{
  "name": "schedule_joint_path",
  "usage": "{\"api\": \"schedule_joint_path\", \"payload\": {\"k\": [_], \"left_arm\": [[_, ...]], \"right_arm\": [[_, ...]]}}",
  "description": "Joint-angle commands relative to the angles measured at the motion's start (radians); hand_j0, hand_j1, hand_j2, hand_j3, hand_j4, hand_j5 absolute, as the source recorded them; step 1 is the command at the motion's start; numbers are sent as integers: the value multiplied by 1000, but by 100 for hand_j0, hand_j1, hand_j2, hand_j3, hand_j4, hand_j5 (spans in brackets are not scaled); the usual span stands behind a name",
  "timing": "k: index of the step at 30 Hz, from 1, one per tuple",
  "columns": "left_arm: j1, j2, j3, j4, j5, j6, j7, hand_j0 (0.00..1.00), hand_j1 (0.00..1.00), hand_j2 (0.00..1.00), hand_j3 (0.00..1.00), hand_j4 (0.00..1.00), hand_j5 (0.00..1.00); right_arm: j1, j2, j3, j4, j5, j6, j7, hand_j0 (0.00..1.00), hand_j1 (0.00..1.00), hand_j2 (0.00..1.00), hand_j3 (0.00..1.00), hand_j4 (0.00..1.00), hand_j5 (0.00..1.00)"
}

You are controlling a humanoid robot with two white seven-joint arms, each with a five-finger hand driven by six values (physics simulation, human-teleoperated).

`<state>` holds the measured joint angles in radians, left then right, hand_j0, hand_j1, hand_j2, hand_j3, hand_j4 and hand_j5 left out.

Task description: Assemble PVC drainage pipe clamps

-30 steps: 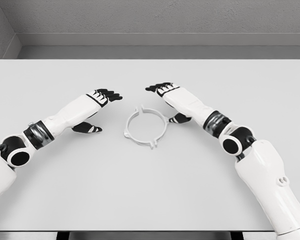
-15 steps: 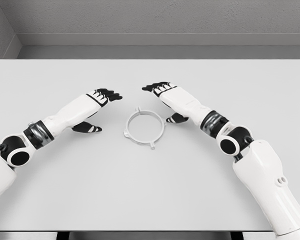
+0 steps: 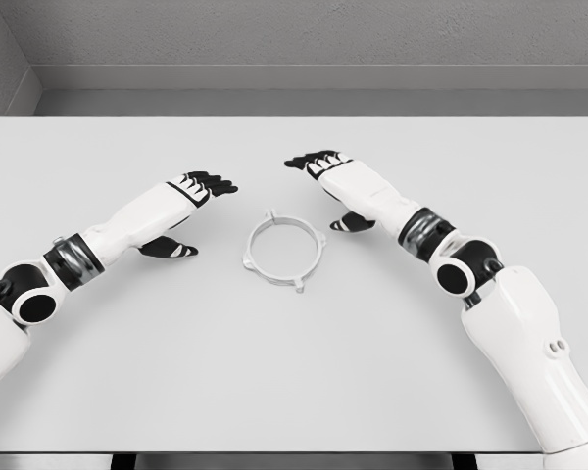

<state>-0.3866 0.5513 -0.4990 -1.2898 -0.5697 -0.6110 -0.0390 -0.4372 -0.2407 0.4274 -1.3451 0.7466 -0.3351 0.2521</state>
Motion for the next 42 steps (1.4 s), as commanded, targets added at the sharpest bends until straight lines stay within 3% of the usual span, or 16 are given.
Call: {"api": "schedule_joint_path", "payload": {"k": [1, 42], "left_arm": [[0, 1, 0, 0, 7, 0, 1, 100, 100, 100, 100, 100, 100], [-12, 2, 0, 10, 7, 0, 1, 100, 100, 100, 100, 100, 100]], "right_arm": [[0, 3, 4, 7, -4, 1, -1, 100, 100, 100, 100, 100, 100], [-15, 15, 31, 32, -3, 7, -2, 100, 100, 100, 100, 100, 100]]}}
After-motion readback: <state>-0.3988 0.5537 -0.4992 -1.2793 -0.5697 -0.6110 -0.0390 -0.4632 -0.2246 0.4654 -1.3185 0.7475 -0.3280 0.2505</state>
